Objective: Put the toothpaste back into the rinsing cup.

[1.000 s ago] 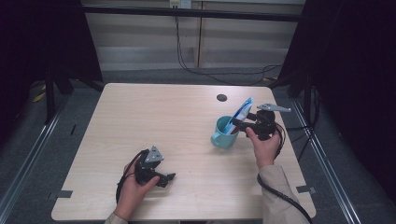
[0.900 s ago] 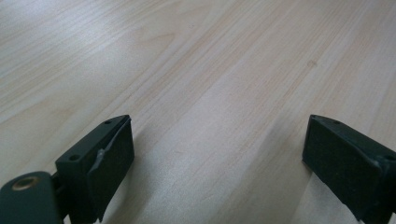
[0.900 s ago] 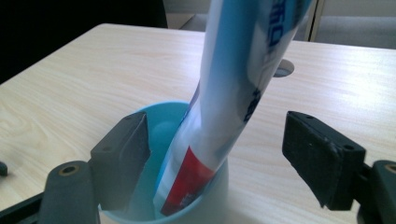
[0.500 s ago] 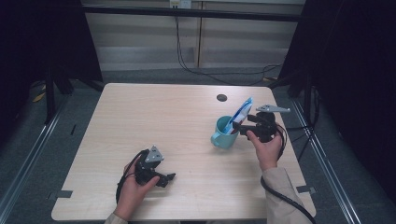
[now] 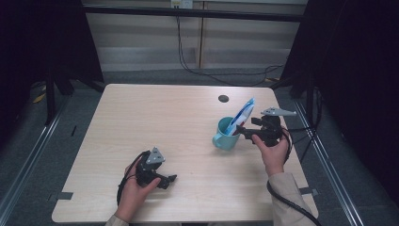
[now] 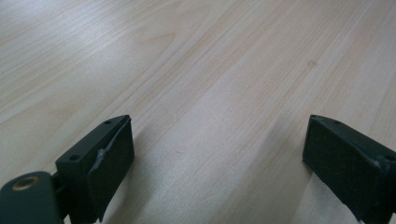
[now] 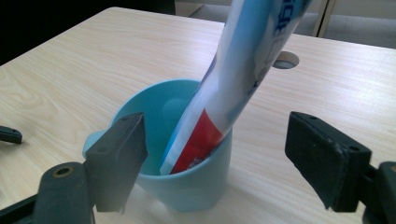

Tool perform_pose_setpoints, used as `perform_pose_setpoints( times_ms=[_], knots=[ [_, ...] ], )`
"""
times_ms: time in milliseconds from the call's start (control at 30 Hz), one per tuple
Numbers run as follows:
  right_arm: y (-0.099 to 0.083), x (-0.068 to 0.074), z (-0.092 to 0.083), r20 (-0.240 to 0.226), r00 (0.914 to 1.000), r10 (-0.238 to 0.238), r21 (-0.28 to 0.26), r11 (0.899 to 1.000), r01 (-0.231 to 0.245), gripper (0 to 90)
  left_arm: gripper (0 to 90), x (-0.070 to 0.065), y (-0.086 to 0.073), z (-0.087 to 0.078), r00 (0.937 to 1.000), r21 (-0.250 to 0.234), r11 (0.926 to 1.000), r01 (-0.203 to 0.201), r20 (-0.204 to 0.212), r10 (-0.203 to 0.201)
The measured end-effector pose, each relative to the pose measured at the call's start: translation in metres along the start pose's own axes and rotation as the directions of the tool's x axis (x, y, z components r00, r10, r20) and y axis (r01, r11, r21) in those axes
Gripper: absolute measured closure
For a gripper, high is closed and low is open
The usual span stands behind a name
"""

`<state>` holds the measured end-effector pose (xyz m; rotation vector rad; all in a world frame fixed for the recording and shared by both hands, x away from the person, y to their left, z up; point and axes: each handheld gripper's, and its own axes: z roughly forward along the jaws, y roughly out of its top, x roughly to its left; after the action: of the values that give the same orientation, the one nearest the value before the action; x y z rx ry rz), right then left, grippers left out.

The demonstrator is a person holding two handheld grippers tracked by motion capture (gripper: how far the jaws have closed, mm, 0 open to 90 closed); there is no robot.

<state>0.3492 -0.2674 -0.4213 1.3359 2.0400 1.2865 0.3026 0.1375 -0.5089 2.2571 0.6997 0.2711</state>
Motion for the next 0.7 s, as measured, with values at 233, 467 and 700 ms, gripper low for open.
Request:
perform_pose_setpoints(
  times_ms=[233, 467, 700],
  knots=[
    [-0.005, -0.001, -0.007, -0.016, 0.9999, 0.006, -0.008, 1.0, -0.006, 19.5, 8.6, 0.0, 0.0, 0.0, 1.0, 0.0, 1.0, 0.001, 0.0, -0.001],
    [-0.012, -0.002, -0.011, -0.025, 0.9997, -0.001, 0.0, 1.0, 0.001, 19.0, 8.6, 0.0, 0.0, 0.0, 1.0, 0.0, 1.0, 0.0, 0.0, 0.0],
    [-0.017, -0.001, -0.017, -0.027, 0.9994, -0.021, 0.003, 1.0, 0.021, 19.0, 8.6, 0.0, 0.0, 0.0, 1.0, 0.0, 1.0, 0.0, 0.0, 0.0]
  ],
)
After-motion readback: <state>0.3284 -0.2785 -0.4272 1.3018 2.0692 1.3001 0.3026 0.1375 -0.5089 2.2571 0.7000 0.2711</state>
